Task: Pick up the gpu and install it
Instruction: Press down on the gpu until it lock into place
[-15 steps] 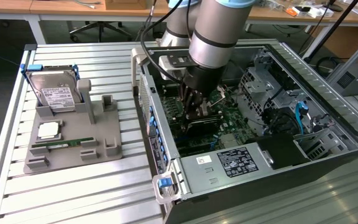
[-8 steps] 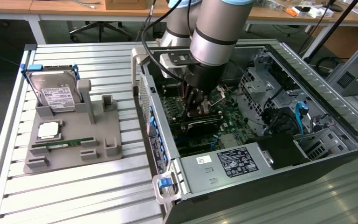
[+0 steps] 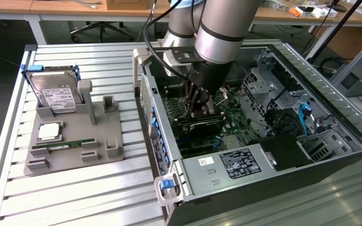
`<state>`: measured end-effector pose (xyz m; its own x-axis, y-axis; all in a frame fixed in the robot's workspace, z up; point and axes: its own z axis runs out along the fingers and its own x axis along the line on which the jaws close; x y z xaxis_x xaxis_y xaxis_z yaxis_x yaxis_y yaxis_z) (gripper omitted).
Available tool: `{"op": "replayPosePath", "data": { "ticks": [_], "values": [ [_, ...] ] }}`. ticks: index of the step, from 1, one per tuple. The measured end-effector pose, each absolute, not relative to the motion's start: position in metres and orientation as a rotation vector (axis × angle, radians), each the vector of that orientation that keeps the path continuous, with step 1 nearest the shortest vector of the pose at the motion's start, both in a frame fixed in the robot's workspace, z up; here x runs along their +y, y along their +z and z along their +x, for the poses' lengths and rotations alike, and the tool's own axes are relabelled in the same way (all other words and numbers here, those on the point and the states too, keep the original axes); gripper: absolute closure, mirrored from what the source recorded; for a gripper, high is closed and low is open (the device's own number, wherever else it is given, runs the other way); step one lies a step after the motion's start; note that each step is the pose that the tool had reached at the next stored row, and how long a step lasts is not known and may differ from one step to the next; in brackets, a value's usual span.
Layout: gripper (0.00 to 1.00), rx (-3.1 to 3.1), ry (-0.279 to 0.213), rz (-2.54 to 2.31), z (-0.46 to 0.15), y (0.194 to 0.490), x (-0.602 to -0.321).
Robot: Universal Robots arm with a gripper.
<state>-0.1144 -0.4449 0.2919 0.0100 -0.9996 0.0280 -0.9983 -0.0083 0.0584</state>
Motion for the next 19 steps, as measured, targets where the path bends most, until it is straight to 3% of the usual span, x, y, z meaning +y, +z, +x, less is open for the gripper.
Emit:
{"op": "replayPosePath", "data": {
  "ticks": [19],
  "values": [
    [0.89,-2.166,-0.035,2.189,-0.115,0.280,-0.444]
  ]
}}
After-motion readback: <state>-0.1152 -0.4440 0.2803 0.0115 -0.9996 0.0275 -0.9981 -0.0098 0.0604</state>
